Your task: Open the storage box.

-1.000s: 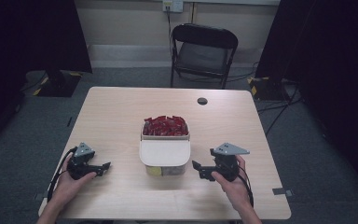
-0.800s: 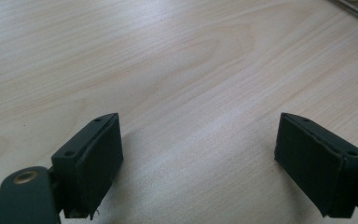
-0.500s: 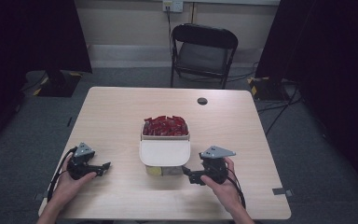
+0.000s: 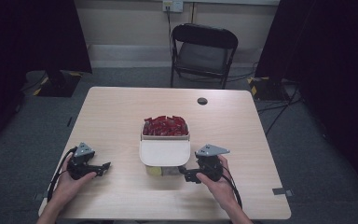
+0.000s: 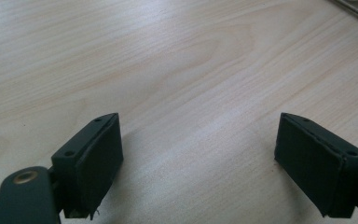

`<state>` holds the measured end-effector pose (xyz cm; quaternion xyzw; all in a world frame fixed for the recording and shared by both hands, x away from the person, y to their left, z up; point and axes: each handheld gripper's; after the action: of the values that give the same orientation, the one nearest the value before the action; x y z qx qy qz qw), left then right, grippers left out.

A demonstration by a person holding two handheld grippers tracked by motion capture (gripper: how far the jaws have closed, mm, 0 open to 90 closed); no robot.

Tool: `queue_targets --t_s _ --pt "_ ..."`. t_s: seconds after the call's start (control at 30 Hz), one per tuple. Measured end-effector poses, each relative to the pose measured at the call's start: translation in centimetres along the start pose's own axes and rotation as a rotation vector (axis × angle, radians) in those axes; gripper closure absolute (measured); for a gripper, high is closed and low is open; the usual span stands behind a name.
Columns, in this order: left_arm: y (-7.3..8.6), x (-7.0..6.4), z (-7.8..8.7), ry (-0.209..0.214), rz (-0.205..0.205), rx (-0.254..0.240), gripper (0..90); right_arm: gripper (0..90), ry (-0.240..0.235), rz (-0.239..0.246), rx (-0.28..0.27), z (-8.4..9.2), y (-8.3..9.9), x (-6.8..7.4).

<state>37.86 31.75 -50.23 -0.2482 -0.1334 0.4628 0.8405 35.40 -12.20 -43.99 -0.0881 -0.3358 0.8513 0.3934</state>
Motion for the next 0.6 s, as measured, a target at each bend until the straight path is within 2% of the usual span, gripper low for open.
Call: queue_targets --t_s 0.13,0.6 --pt "0.00 0.00 0.00 0.000 0.000 0.000 14.6 14.2 -0.004 0.003 0.012 -0.20 -0.13 0.14" --pt "0.00 0.00 0.00 0.000 0.000 0.000 14.6 13.7 -0.011 0.002 -0.004 0.58 -0.64 0.05"
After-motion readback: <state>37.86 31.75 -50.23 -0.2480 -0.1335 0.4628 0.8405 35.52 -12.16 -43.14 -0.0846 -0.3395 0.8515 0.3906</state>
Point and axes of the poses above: each handheld gripper's, and its own axes: z roughly backward along the jaws, y roughly out of its underside, x roughly to its left, and after that the axes turned 15 degrees about x, right-handed
